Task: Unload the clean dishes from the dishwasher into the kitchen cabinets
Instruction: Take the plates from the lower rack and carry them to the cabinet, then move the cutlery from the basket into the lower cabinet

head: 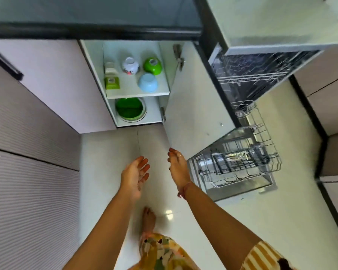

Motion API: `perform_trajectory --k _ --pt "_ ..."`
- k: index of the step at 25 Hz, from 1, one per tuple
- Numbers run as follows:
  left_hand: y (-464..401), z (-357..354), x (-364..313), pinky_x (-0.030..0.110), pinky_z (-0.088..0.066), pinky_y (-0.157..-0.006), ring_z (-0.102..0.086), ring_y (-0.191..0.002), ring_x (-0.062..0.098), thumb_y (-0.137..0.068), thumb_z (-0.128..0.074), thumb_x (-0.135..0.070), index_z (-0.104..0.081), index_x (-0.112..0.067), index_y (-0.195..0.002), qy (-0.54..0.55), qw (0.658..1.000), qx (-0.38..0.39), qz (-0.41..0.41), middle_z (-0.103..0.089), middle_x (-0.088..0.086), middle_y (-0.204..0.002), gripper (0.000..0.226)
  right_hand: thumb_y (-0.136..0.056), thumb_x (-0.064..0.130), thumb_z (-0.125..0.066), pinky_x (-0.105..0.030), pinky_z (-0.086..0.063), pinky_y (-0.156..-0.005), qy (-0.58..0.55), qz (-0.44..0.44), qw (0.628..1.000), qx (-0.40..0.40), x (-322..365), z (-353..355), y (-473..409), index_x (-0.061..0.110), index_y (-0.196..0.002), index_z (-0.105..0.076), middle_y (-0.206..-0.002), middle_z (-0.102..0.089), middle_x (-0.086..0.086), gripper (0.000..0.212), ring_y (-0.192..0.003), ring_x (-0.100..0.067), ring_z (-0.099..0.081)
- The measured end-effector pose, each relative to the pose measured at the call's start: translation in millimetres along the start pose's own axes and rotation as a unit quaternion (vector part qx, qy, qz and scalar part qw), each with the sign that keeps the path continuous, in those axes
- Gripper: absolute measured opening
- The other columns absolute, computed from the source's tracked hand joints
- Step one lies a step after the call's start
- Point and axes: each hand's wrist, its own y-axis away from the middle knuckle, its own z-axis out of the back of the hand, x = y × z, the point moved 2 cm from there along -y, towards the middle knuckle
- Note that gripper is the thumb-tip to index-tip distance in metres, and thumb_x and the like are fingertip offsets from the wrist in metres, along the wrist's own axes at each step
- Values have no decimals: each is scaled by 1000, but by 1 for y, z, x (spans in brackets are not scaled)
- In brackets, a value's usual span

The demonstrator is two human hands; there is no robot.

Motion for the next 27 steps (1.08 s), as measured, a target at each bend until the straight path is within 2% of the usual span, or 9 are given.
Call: perform_trajectory --k 4,9,11,14,20,24,27 --pt "61 2 36 42 -41 -106 -56 -118 27 -102 -39 -24 -53 -10 -132 -1 1000 6 -11 -60 7 -126 35 -99 26 -43 -38 -46 -101 -51 7 999 -17 -3 45 47 30 -114 -57 -114 -60 5 20 -111 -16 -57" --pt "110 -1 91 41 -43 -104 -58 -115 27 -102 -40 -23 -55 -11 -128 30 999 1 -32 -63 7 -121 32 -99 27 -44 -24 -47 -77 -53 18 998 -17 -23 106 91 21 -116 -58 -106 -61 4 23 -98 -12 -58" --pt "133 -4 118 39 -44 -101 -58 -115 26 -102 -40 -22 -56 -11 -127 34 999 -12 -14 -63 6 -120 31 -99 29 -45 -23 -47 -75 -42 4 999 -16 -37 135 112 22 -114 -58 -101 -61 5 22 -93 -10 -57" --pt "159 -14 158 38 -44 -98 -58 -112 25 -101 -40 -21 -55 -10 -127 45 999 -13 12 -62 6 -120 32 -98 30 -46 -29 -49 -80 -9 -2 1000 -7 -57 183 131 24 -111 -59 -92 -60 7 19 -91 -13 -58" --pt "157 -71 202 39 -46 -97 -60 -112 26 -101 -44 -21 -58 -11 -123 -19 999 -11 30 -63 7 -120 28 -97 22 -48 -33 -49 -89 23 -32 999 -27 -83 272 109 20 -113 -60 -102 -62 1 20 -96 -18 -58" --pt "139 -133 216 38 -48 -94 -61 -110 25 -100 -45 -21 -59 -11 -121 -57 998 -9 30 -65 6 -114 27 -97 17 -47 -27 -43 -80 74 -28 997 -16 -85 326 62 15 -122 -57 -107 -58 -2 27 -95 -17 -52" --pt "103 -197 227 38 -47 -95 -61 -109 25 -101 -44 -22 -58 -12 -122 -90 995 -25 21 -65 5 -112 27 -99 16 -43 -22 -41 -77 172 -11 985 16 -85 371 9 12 -129 -53 -114 -56 -4 32 -92 -16 -53"
